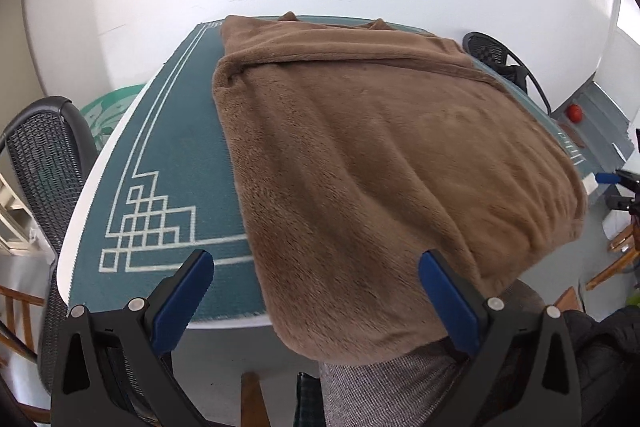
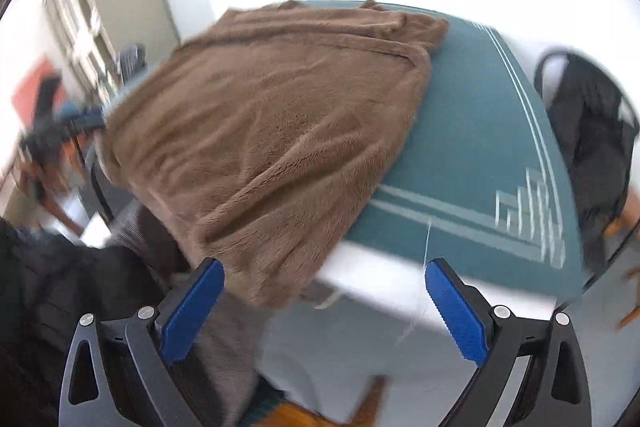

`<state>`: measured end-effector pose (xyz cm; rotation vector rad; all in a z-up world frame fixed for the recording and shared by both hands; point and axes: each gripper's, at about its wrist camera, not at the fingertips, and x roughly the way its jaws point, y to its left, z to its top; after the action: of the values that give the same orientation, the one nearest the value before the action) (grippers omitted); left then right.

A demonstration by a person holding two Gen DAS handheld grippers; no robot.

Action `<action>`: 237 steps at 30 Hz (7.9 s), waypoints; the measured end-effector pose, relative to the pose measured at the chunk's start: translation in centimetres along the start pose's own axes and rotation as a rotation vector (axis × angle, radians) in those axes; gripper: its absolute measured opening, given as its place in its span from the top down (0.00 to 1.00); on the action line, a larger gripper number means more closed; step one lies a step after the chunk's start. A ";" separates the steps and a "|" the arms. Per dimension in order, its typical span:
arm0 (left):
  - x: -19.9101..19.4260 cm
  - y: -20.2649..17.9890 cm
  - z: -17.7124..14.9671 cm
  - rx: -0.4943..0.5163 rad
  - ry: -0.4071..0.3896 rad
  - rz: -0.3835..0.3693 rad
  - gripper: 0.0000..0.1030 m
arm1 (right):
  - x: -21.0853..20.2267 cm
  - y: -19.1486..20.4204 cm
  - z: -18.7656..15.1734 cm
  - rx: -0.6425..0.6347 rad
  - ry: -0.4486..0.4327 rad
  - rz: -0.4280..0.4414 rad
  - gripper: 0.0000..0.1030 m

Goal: Fold clothes
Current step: 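Raise both open grippers away from the fleece and reposition, then grasp the fleece hem at the table edge with the right gripper while the left gripper grasps it too, then lift the held hem with both grippers and fold it over the fleece body, then lower the hem onto the fleece and open both grippers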

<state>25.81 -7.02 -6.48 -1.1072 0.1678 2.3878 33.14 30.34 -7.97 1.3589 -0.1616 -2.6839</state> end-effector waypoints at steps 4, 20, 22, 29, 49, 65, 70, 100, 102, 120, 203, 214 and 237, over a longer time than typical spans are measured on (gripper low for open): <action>-0.4 -0.5 -0.4 0.006 -0.001 0.000 0.00 | -0.8 -0.8 -1.9 0.144 -0.071 0.118 0.01; -1.5 -1.1 -1.9 -0.014 -0.007 0.024 0.00 | 7.8 -3.0 -1.9 0.421 -0.059 0.436 0.36; -1.5 -0.8 -2.1 -0.032 -0.002 0.034 0.00 | 8.5 -3.1 -1.5 0.405 -0.047 0.480 0.40; -1.3 0.6 -2.5 -0.111 0.008 0.001 0.00 | 8.0 -1.5 -0.7 0.282 -0.010 0.515 0.65; -1.0 1.0 -4.3 -0.181 0.092 -0.128 0.00 | 4.5 3.7 5.4 0.178 -0.129 0.480 0.83; 3.0 4.8 -7.4 -0.542 -0.014 -0.489 0.00 | 2.6 1.5 5.8 0.182 -0.205 0.473 0.83; 5.0 5.2 -8.2 -0.651 -0.097 -0.694 0.01 | 2.9 1.3 5.6 0.189 -0.187 0.463 0.83; -4.0 2.6 3.3 -0.407 -0.232 -0.556 0.83 | -0.3 1.7 11.0 0.112 -0.335 0.266 0.83; -4.0 3.1 4.4 -0.409 -0.240 -0.560 0.83 | -0.8 1.9 11.9 0.090 -0.353 0.231 0.83; -0.5 6.2 17.5 -0.397 -0.292 -0.561 0.83 | 0.7 0.0 24.0 0.119 -0.468 0.079 0.83; 31.3 15.7 35.6 -0.839 0.079 -0.431 0.22 | 26.9 -5.5 42.6 -0.013 0.106 -0.261 0.26; 26.4 14.3 33.2 -0.714 0.054 -0.522 0.22 | 31.6 -13.4 45.1 0.240 0.046 -0.264 0.23; 31.0 16.0 32.7 -0.755 0.072 -0.179 0.25 | 30.0 -14.8 42.6 0.249 0.017 -0.233 0.15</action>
<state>-21.19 1.31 -9.41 -1.4430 -0.8379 2.2847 -19.81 41.63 -8.96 1.5578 -0.3686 -2.9221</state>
